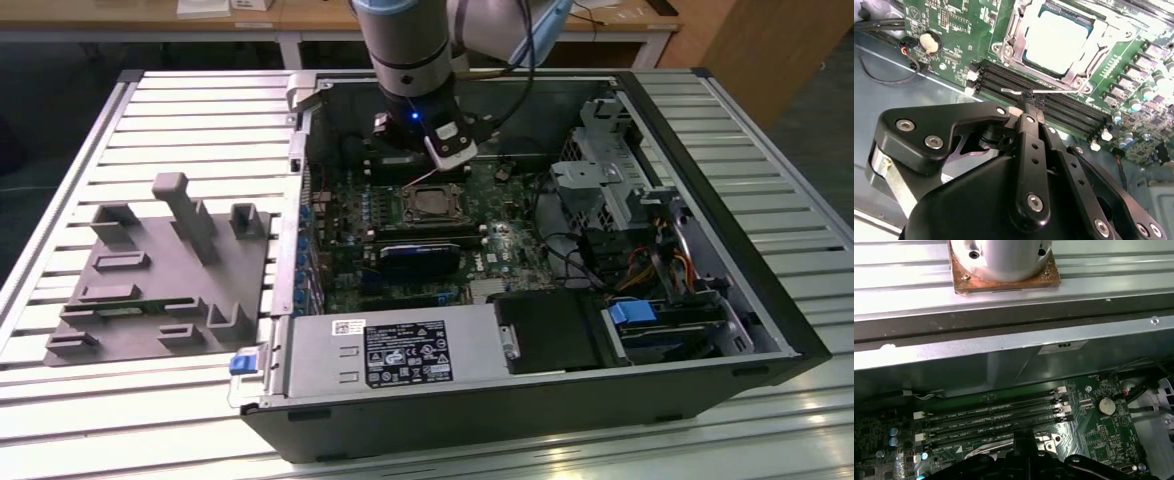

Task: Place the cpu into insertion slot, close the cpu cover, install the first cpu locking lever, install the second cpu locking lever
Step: 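Install the first cpu locking lever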

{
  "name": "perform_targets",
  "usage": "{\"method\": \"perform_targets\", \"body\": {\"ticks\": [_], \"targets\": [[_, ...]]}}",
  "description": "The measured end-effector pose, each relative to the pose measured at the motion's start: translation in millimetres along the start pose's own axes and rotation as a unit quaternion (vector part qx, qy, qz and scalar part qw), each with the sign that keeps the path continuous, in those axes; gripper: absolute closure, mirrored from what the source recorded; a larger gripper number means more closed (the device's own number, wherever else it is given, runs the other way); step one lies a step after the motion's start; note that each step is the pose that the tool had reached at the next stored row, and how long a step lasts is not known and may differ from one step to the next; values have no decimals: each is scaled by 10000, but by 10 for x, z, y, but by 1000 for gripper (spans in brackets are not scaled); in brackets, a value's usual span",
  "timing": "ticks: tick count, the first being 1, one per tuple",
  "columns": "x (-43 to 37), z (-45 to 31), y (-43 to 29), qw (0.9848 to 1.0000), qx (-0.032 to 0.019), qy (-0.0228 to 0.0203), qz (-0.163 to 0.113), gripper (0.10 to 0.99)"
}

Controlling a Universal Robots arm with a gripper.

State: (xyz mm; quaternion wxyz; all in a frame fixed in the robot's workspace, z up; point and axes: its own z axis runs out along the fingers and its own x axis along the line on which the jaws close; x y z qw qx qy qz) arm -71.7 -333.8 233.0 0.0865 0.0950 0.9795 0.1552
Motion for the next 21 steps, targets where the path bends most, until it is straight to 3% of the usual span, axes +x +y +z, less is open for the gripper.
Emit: {"method": "perform_targets", "body": {"ticks": [2, 4, 6, 21], "targets": [[7, 11, 0, 10000, 63, -38, -22, 984], [16, 27, 11, 9998, 156, -61, -45, 984], [24, 45, 25, 9998, 199, -69, -54, 984], [57, 150, 92, 9996, 266, -97, -8, 984]]}}
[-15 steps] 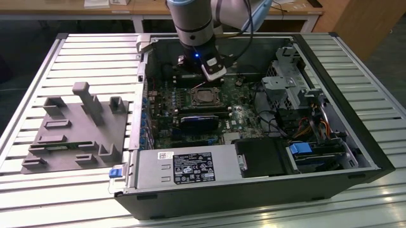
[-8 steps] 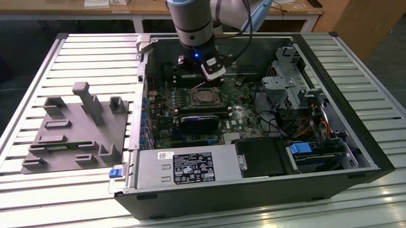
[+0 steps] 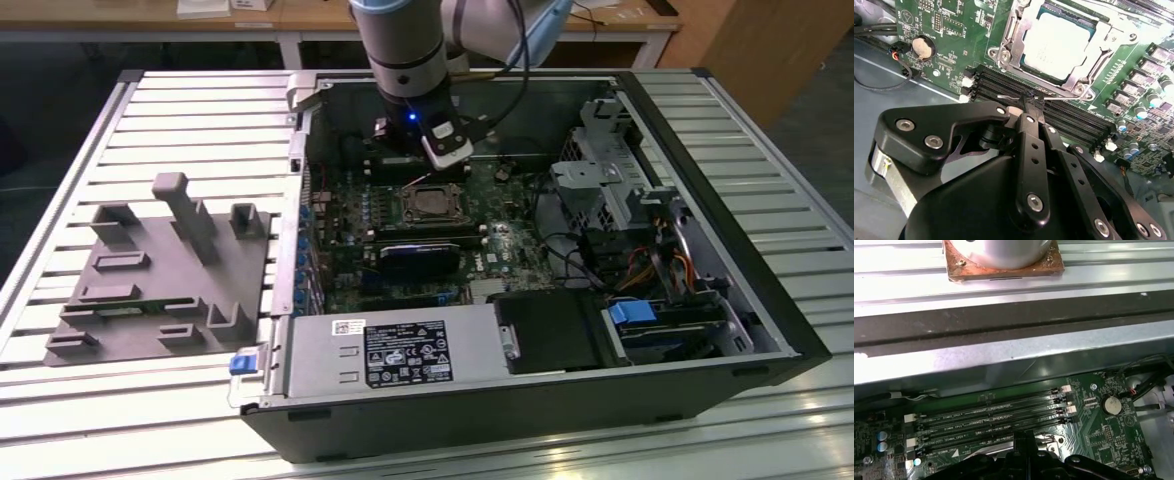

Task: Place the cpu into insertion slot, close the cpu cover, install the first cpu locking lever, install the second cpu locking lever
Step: 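Install the first cpu locking lever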

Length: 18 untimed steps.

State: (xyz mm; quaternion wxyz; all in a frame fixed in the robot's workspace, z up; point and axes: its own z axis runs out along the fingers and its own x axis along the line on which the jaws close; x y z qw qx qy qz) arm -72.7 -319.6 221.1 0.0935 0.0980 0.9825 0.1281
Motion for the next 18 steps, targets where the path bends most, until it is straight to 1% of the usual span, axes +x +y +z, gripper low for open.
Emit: {"method": "perform_targets", "body": {"ticks": [3, 4, 7, 11, 14, 18], "targets": [[6, 19, 11, 10000, 25, -18, 47, 984], [13, 40, 25, 9999, 65, -97, 97, 984], [18, 55, 32, 9998, 61, -155, 106, 984], [40, 81, 49, 9997, 60, -199, 100, 984], [53, 97, 47, 9996, 92, -238, 134, 984], [78, 109, 50, 9993, 114, -269, 239, 984]]}}
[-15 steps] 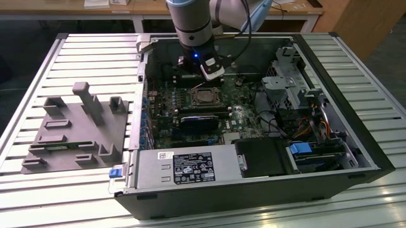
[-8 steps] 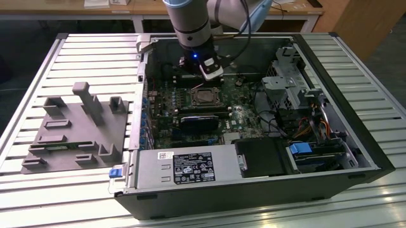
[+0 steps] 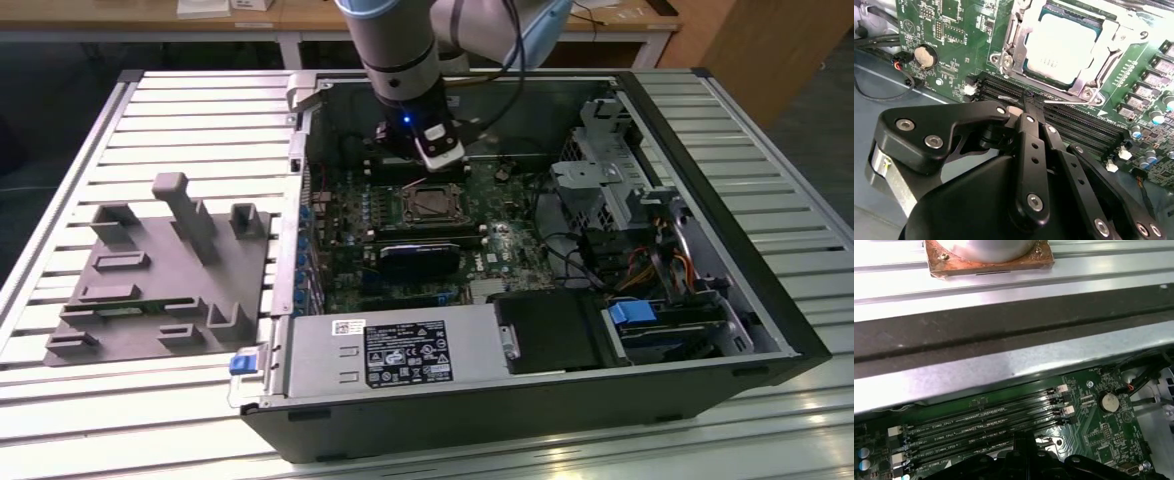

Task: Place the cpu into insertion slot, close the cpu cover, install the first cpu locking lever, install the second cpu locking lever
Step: 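Install the first cpu locking lever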

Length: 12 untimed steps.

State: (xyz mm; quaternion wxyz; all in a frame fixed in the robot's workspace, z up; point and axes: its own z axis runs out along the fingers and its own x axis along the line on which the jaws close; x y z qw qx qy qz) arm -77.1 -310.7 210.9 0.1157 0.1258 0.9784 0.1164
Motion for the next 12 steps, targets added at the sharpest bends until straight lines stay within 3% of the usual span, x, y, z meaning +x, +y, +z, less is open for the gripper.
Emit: {"method": "perform_targets", "body": {"ticks": [6, 12], "targets": [[46, 14, 25, 10000, 26, -33, 54, 984], [55, 25, 33, 9999, 52, -156, 19, 984]]}}
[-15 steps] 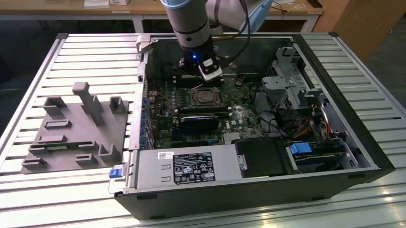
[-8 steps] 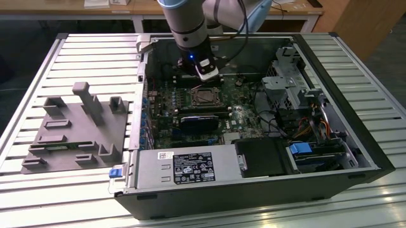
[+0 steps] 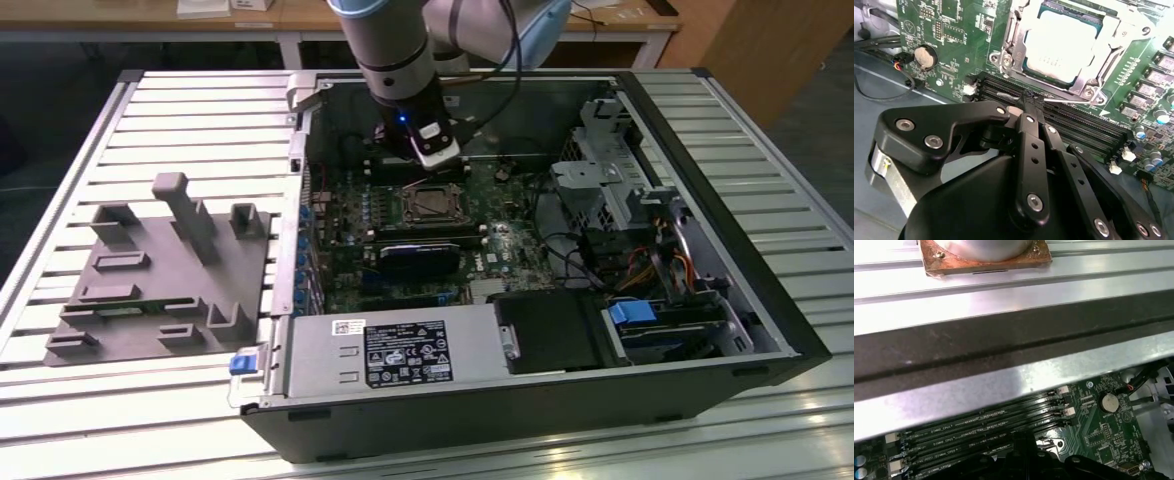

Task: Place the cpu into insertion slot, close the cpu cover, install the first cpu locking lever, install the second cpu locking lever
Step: 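Install the first cpu locking lever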

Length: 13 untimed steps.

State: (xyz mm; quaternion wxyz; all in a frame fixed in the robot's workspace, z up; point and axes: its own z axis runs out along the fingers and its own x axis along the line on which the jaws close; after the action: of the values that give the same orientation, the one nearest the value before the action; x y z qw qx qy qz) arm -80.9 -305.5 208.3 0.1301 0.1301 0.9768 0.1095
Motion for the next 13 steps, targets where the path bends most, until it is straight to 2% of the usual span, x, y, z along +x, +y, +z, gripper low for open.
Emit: {"method": "perform_targets", "body": {"ticks": [6, 13], "targets": [[12, 26, 0, 10000, 6, -19, -7, 984], [22, 55, 0, 10000, 80, -39, -21, 984]]}}
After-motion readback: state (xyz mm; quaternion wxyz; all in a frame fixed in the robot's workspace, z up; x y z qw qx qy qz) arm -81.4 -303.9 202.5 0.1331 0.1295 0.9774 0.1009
